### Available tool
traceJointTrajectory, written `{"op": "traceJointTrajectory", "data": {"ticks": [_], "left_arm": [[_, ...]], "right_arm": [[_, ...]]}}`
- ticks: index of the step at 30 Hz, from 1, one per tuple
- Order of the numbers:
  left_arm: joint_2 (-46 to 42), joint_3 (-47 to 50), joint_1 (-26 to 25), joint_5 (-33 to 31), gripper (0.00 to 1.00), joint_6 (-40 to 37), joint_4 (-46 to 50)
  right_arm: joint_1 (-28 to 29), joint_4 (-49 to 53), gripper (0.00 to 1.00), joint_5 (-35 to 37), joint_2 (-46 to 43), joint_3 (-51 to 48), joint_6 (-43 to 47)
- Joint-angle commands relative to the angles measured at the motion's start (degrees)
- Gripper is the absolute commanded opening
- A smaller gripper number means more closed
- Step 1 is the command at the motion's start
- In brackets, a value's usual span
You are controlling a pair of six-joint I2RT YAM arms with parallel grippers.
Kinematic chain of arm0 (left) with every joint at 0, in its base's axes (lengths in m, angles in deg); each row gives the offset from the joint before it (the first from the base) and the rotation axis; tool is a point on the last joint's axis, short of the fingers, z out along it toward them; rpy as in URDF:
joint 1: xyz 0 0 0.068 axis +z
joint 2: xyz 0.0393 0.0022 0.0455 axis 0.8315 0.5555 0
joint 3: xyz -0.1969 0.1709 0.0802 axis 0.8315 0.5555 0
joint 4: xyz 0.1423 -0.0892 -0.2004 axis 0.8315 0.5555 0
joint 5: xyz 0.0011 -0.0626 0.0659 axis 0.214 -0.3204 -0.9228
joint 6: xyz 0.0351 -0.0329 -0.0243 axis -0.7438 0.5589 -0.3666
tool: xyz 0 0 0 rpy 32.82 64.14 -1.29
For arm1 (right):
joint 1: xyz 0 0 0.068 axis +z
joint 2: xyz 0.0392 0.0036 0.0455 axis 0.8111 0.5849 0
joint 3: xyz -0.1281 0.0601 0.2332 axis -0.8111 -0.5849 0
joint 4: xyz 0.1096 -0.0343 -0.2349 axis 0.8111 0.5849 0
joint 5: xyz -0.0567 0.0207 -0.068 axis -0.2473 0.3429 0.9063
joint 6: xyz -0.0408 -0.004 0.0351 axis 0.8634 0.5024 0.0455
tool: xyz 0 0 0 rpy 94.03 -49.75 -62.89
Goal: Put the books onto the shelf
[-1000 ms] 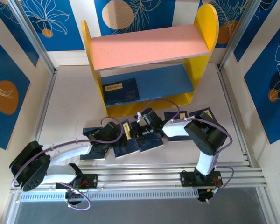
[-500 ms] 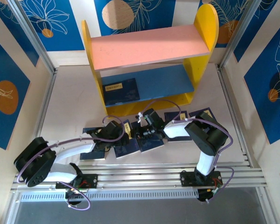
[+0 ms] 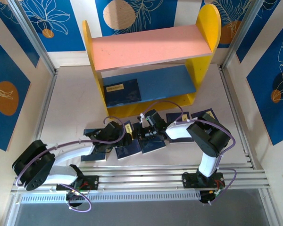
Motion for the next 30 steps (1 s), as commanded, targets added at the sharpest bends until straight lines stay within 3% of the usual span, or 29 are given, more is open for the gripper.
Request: {"op": "traceJointTrajectory", "data": {"ticks": [1, 17, 23, 26, 30], "left_arm": [[-1.0, 0.7, -0.7, 12.9, 1.0, 0.8, -16.1], [-14.4, 5.2, -0.3, 9.9, 0.94, 1.8, -14.7], [-13.6, 6.4, -0.3, 10.1, 0.86, 2.5, -16.7], [-13.8, 6.1, -0.2, 8.8, 0.82, 1.8, -13.8], [-15.3, 5.3, -0.1, 5.0, 0.69, 0.2, -7.2]], "right_arm": [[0.7, 6.7, 0.18, 1.6, 1.9, -2.8, -0.7], [1.1, 7.4, 0.19, 2.4, 1.5, -2.7, -0.8], [1.3, 7.8, 0.19, 2.6, 1.4, -2.5, -0.9], [1.2, 8.3, 0.21, 2.9, 1.1, -2.5, -0.9], [1.3, 9.1, 0.25, 3.6, 0.4, -2.6, -0.7]]}}
